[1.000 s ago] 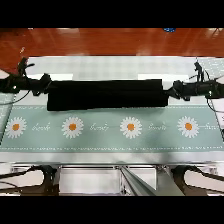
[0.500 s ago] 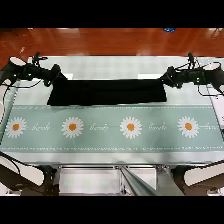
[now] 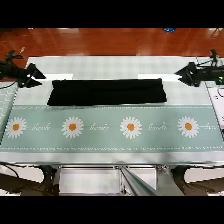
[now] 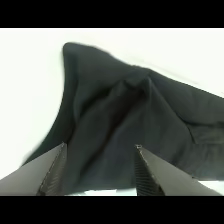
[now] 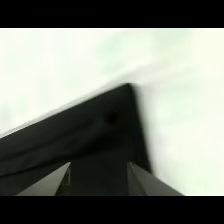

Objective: Fold the shirts.

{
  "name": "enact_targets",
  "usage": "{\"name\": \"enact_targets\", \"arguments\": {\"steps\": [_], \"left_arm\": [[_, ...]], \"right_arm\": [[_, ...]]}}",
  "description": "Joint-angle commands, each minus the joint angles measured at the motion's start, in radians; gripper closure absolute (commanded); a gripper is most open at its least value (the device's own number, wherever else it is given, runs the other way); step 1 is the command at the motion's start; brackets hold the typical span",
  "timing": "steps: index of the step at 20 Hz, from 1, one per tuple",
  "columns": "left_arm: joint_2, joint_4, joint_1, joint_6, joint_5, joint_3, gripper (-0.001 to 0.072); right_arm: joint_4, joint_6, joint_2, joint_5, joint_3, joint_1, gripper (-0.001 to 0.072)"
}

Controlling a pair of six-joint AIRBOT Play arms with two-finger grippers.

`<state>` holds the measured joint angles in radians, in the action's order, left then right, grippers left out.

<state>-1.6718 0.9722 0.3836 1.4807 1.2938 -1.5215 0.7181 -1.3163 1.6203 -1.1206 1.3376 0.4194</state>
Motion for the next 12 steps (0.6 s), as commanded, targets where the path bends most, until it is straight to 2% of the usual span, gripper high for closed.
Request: {"name": "enact_targets", "arguments": {"steps": [1,3,6,9,12], "left_arm": [[0.237,0.014,0.002,-0.085,-0.138,0.218,0.0202],[0.392,0.011,-0.078,-0.142,-0.224,0.425,0.0202],[0.55,0.011,-0.209,-0.145,-0.346,0.665,0.0202],[0.577,-0.017,-0.297,-0.141,-0.399,0.728,0.0202],[0.573,-0.061,-0.349,-0.141,-0.473,0.728,0.0202]], "right_arm": [[0.069,-0.039,-0.055,0.051,-0.105,0.048,0.0301],[0.058,-0.052,-0.035,0.113,-0.176,0.024,0.0302],[0.016,-0.034,0.035,0.12,-0.185,-0.03,0.0302],[-0.096,0.01,0.105,0.132,-0.177,-0.075,0.0302],[-0.115,0.008,0.168,0.114,-0.134,-0.136,0.0302]]}}
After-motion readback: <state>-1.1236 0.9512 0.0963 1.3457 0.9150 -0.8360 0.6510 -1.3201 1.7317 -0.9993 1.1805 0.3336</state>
